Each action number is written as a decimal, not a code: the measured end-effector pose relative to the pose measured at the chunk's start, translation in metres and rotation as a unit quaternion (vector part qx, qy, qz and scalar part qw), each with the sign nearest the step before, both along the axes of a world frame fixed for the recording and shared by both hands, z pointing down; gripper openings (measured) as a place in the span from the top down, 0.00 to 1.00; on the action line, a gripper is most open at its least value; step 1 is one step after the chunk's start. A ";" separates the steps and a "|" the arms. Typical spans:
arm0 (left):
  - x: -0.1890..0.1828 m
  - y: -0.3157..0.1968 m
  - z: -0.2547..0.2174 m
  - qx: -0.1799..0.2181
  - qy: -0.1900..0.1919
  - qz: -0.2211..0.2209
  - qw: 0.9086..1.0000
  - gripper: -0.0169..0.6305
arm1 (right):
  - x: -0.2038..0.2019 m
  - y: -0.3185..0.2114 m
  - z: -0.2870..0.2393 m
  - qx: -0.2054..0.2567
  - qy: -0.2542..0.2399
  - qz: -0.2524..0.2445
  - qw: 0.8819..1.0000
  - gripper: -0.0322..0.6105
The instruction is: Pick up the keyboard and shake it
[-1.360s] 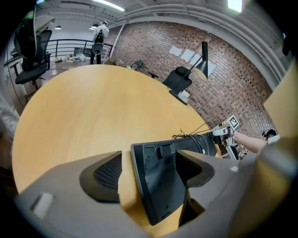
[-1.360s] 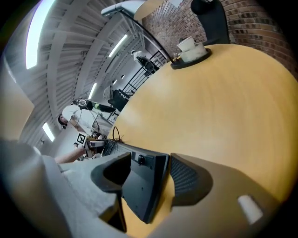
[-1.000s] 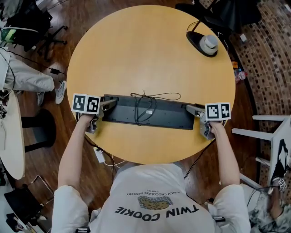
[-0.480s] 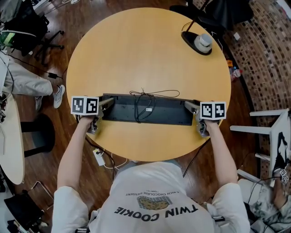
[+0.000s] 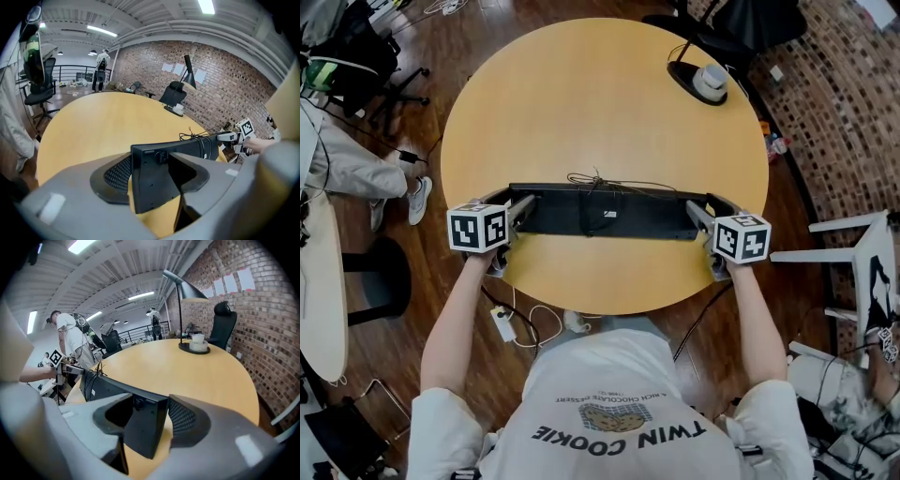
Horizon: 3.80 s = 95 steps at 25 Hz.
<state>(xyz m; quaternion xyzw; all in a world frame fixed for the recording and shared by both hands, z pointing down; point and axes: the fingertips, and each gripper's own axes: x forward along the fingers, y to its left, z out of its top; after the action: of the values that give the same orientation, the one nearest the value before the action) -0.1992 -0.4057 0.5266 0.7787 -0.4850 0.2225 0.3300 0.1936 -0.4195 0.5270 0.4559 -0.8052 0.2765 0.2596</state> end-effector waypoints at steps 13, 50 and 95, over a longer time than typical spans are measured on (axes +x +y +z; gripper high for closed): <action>0.000 0.055 -0.034 0.116 -0.040 0.016 0.992 0.58 | -0.002 0.072 -0.031 0.130 0.047 0.001 0.990 0.58; -0.001 0.145 -0.023 0.210 -0.323 0.141 0.912 0.61 | -0.029 0.175 -0.008 0.235 0.482 -0.177 0.825 0.71; 0.019 0.193 0.063 0.055 -0.449 0.421 0.786 0.69 | -0.035 0.218 0.073 0.025 0.511 -0.294 0.807 0.76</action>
<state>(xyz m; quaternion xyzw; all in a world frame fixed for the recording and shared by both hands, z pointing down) -0.1807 -0.2131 0.5893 0.7349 -0.2140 0.6365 -0.0947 0.1586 -0.2019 0.6005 0.2793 -0.6579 -0.1061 0.6913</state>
